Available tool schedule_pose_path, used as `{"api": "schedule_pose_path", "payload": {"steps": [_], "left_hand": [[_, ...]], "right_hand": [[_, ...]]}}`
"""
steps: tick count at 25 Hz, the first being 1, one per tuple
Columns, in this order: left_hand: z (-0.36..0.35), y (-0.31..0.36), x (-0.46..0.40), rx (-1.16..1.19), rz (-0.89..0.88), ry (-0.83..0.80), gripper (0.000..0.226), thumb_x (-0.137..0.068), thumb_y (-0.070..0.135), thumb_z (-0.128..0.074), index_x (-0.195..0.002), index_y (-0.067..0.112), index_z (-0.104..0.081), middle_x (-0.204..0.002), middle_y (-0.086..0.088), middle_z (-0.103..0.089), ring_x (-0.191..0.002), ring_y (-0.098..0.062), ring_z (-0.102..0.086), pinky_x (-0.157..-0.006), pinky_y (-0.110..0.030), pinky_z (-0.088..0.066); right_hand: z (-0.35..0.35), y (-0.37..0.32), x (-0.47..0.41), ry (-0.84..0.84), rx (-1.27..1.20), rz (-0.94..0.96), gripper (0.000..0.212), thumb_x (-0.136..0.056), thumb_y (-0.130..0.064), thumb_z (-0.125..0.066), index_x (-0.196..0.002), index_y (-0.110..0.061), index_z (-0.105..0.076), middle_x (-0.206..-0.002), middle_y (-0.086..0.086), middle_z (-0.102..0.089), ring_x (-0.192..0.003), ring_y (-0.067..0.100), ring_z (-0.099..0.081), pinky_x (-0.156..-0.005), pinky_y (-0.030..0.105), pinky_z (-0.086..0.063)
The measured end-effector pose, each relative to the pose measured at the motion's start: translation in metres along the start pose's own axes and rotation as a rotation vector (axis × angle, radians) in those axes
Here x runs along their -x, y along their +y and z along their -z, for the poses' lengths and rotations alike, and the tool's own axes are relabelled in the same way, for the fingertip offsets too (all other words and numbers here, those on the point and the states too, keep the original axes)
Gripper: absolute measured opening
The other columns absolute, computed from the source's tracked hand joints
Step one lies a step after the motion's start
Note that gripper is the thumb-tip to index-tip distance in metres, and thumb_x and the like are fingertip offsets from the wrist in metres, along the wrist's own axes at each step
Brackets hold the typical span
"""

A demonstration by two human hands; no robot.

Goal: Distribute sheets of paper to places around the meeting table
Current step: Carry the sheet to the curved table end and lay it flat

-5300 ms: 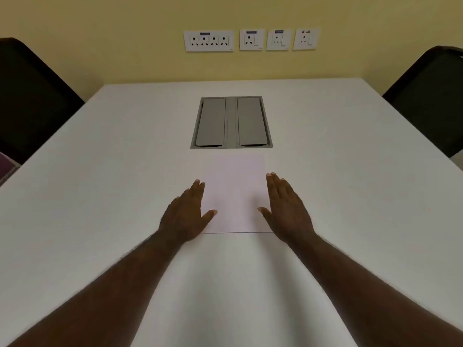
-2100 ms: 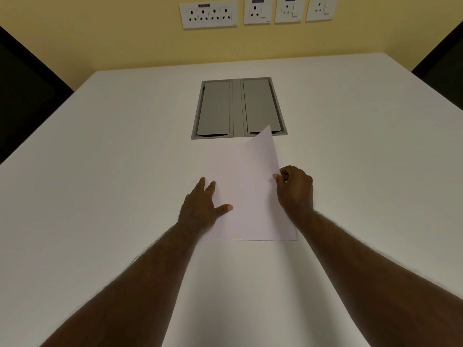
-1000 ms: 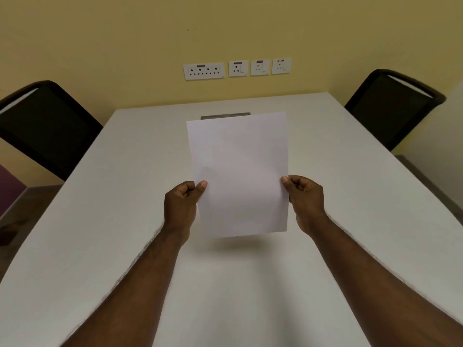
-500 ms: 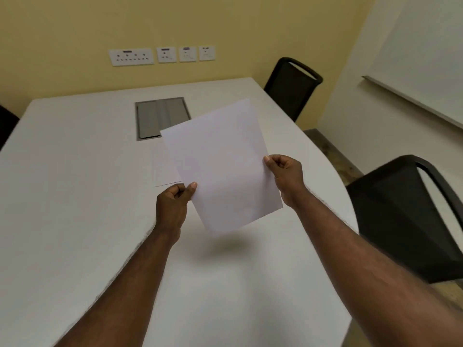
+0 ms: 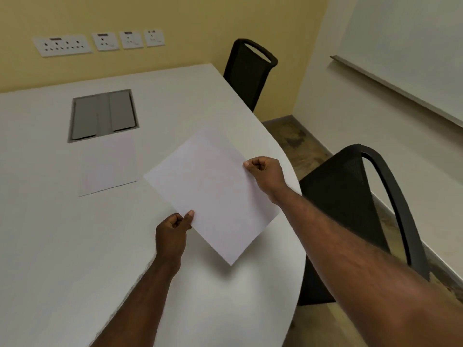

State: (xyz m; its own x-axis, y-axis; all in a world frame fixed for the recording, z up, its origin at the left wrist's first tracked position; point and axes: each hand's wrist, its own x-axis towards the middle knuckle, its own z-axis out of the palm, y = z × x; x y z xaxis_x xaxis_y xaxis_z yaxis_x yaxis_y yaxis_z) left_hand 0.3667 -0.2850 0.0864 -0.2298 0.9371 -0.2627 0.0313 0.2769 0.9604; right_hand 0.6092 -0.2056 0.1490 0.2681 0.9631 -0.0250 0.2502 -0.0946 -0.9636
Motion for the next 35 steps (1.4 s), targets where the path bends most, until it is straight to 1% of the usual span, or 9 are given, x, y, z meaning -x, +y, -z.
{"api": "schedule_pose_path", "payload": {"steps": [5, 10, 14, 18, 22, 29, 32, 34, 35], "left_hand": [[-0.073, -0.047, 0.008, 0.005, 0.084, 0.020, 0.048, -0.082, 0.034, -0.073, -0.077, -0.011, -0.056, -0.065, -0.004, -0.063, -0.070, -0.019, -0.061, -0.068, -0.032, -0.043], [-0.115, -0.078, -0.003, -0.028, 0.162, 0.088, 0.041, -0.081, 0.034, -0.074, -0.065, 0.000, -0.057, -0.059, 0.000, -0.065, -0.065, -0.016, -0.060, -0.062, -0.029, -0.043], [-0.135, -0.101, -0.005, -0.042, 0.266, 0.139, 0.037, -0.081, 0.034, -0.075, -0.065, 0.003, -0.063, -0.059, -0.006, -0.068, -0.058, -0.015, -0.058, -0.059, -0.028, -0.045], [-0.147, -0.116, -0.001, -0.107, 0.375, 0.185, 0.030, -0.080, 0.034, -0.074, -0.066, 0.007, -0.069, -0.057, -0.008, -0.069, -0.038, -0.003, -0.053, -0.052, -0.026, -0.040], [-0.156, -0.121, -0.003, -0.158, 0.405, 0.212, 0.030, -0.080, 0.029, -0.074, -0.066, 0.003, -0.069, -0.060, -0.003, -0.072, -0.035, -0.003, -0.055, -0.053, -0.027, -0.040], [-0.159, -0.127, -0.012, -0.231, 0.409, 0.235, 0.028, -0.072, 0.026, -0.078, -0.055, 0.008, -0.065, -0.051, 0.006, -0.069, -0.041, -0.012, -0.065, -0.057, -0.026, -0.045], [-0.159, -0.131, -0.013, -0.281, 0.406, 0.248, 0.028, -0.070, 0.029, -0.078, -0.056, 0.009, -0.065, -0.048, 0.005, -0.067, -0.041, -0.012, -0.066, -0.056, -0.026, -0.045], [-0.158, -0.131, -0.012, -0.348, 0.399, 0.257, 0.031, -0.070, 0.034, -0.079, -0.064, 0.008, -0.061, -0.049, 0.001, -0.068, -0.048, -0.014, -0.068, -0.067, -0.031, -0.052], [-0.157, -0.130, -0.011, -0.378, 0.389, 0.278, 0.038, -0.069, 0.036, -0.080, -0.073, 0.007, -0.056, -0.059, -0.002, -0.071, -0.057, -0.018, -0.069, -0.073, -0.034, -0.054]], "right_hand": [[0.029, 0.054, -0.047, -0.077, 0.150, -0.006, 0.017, -0.086, -0.022, -0.071, -0.084, -0.006, -0.074, -0.081, -0.001, -0.068, -0.072, 0.008, -0.057, -0.071, 0.024, -0.045], [0.031, 0.094, -0.087, -0.167, 0.263, -0.004, 0.019, -0.085, -0.020, -0.071, -0.080, -0.002, -0.073, -0.073, -0.001, -0.064, -0.072, 0.012, -0.056, -0.070, 0.023, -0.042], [0.022, 0.121, -0.110, -0.251, 0.372, 0.041, 0.021, -0.084, -0.019, -0.071, -0.073, -0.002, -0.071, -0.073, 0.002, -0.068, -0.072, 0.012, -0.059, -0.068, 0.023, -0.042], [0.004, 0.136, -0.119, -0.334, 0.465, 0.030, 0.026, -0.084, -0.023, -0.069, -0.060, -0.021, -0.059, -0.067, -0.010, -0.060, -0.074, 0.013, -0.059, -0.073, 0.031, -0.047], [-0.010, 0.153, -0.120, -0.349, 0.606, -0.008, 0.014, -0.084, -0.030, -0.066, -0.079, -0.017, -0.068, -0.088, -0.005, -0.068, -0.092, 0.019, -0.061, -0.089, 0.040, -0.043], [-0.015, 0.177, -0.120, -0.323, 0.695, -0.075, 0.014, -0.086, -0.030, -0.064, -0.091, -0.018, -0.069, -0.106, -0.001, -0.067, -0.107, 0.024, -0.057, -0.090, 0.038, -0.035], [-0.015, 0.186, -0.116, -0.351, 0.791, -0.033, 0.027, -0.085, -0.032, -0.065, -0.111, -0.022, -0.065, -0.119, 0.002, -0.060, -0.117, 0.026, -0.050, -0.094, 0.041, -0.034], [-0.016, 0.193, -0.110, -0.357, 0.899, 0.040, 0.039, -0.086, -0.033, -0.065, -0.124, -0.025, -0.057, -0.126, 0.004, -0.052, -0.120, 0.028, -0.044, -0.096, 0.043, -0.034], [-0.016, 0.195, -0.107, -0.347, 0.929, 0.084, 0.040, -0.088, -0.033, -0.064, -0.126, -0.027, -0.055, -0.128, 0.003, -0.050, -0.120, 0.028, -0.043, -0.095, 0.043, -0.035]]}}
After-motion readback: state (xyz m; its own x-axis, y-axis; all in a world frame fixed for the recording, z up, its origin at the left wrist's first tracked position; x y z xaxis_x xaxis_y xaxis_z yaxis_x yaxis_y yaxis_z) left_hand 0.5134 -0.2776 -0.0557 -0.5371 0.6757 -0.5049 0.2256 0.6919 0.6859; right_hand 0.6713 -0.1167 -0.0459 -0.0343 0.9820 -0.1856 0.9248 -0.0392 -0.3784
